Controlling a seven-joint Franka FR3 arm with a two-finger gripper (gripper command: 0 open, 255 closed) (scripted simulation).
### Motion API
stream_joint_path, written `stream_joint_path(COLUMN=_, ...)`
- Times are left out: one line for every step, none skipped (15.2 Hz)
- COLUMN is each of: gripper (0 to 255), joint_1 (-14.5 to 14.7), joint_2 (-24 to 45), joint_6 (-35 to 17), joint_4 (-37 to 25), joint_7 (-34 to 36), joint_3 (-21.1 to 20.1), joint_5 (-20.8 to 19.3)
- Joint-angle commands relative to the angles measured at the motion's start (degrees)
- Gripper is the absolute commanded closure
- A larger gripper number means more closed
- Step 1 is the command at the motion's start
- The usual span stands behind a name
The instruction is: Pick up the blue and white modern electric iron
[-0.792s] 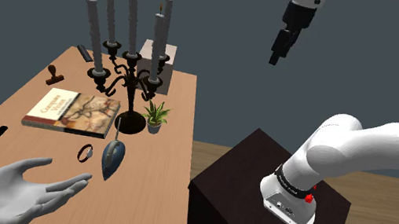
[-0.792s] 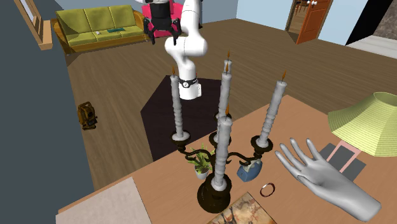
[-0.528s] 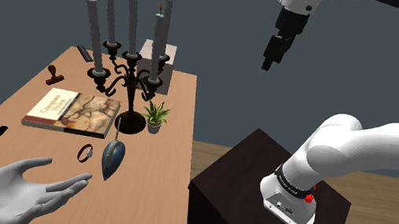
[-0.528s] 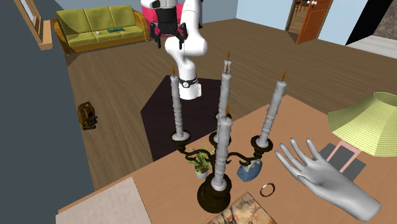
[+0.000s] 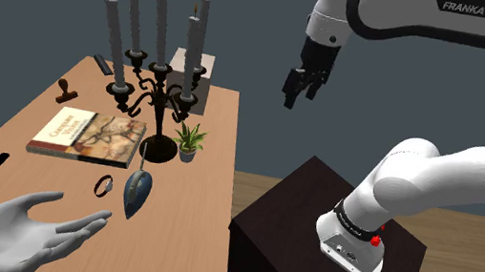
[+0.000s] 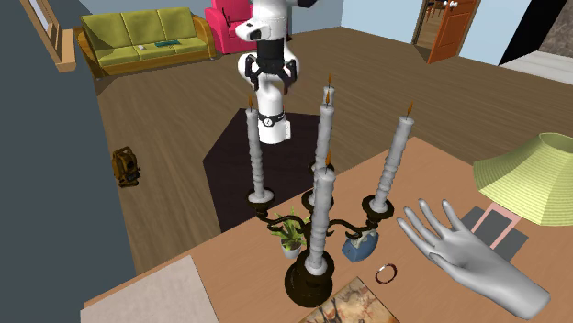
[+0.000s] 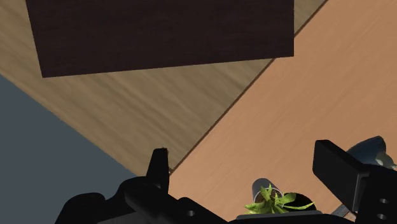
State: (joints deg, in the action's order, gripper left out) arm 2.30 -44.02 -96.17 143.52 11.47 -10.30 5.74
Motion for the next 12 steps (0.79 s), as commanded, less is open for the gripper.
stream_joint_path(gripper=0, joint_1=0.21, joint_2=1.70, joint_6=-3.21, joint_4=1.12, joint_7=4.14, joint_3=-2.78, joint_5=1.79)
stream_joint_path(gripper=0, joint_1=0.31, joint_2=2.78, joint_6=-4.73, joint_4=1.40, joint_7=6.14, joint_3=-4.17, joint_5=2.58)
stream_joint_path(gripper=0, joint_1=0.37, joint_2=3.97, joint_6=-6.28, joint_4=1.59, joint_7=8.13, joint_3=-5.58, joint_5=3.32)
stream_joint_path(gripper=0, joint_1=0.39, joint_2=5.29, joint_6=-7.85, joint_4=1.68, joint_7=10.12, joint_3=-6.99, joint_5=4.00)
stream_joint_path(gripper=0, joint_1=0.37, joint_2=6.71, joint_6=-9.44, joint_4=1.67, joint_7=12.12, joint_3=-8.41, joint_5=4.60)
stream_joint_path(gripper=0, joint_1=0.31, joint_2=8.25, joint_6=-11.04, joint_4=1.56, joint_7=14.14, joint_3=-9.82, joint_5=5.11)
stream_joint_path(gripper=0, joint_1=0.18, joint_2=9.89, joint_6=-12.65, joint_4=1.35, joint_7=16.16, joint_3=-11.25, joint_5=5.54)
stream_joint_path(gripper=0, joint_1=-0.01, joint_2=11.64, joint_6=-14.27, joint_4=1.05, joint_7=18.21, joint_3=-12.69, joint_5=5.85)
stream_joint_path(gripper=0, joint_1=-0.24, joint_2=13.49, joint_6=-15.88, joint_4=0.65, joint_7=20.29, joint_3=-14.11, joint_5=6.05)
stream_joint_path(gripper=0, joint_1=-0.53, joint_2=15.43, joint_6=-17.47, joint_4=0.15, joint_7=22.42, joint_3=-15.54, joint_5=6.10)
stream_joint_path(gripper=0, joint_1=-0.87, joint_2=17.47, joint_6=-19.06, joint_4=-0.44, joint_7=24.59, joint_3=-16.96, joint_5=6.00)
stream_joint_path(gripper=0, joint_1=-1.28, joint_2=19.60, joint_6=-20.62, joint_4=-1.13, joint_7=26.82, joint_3=-18.38, joint_5=5.75)
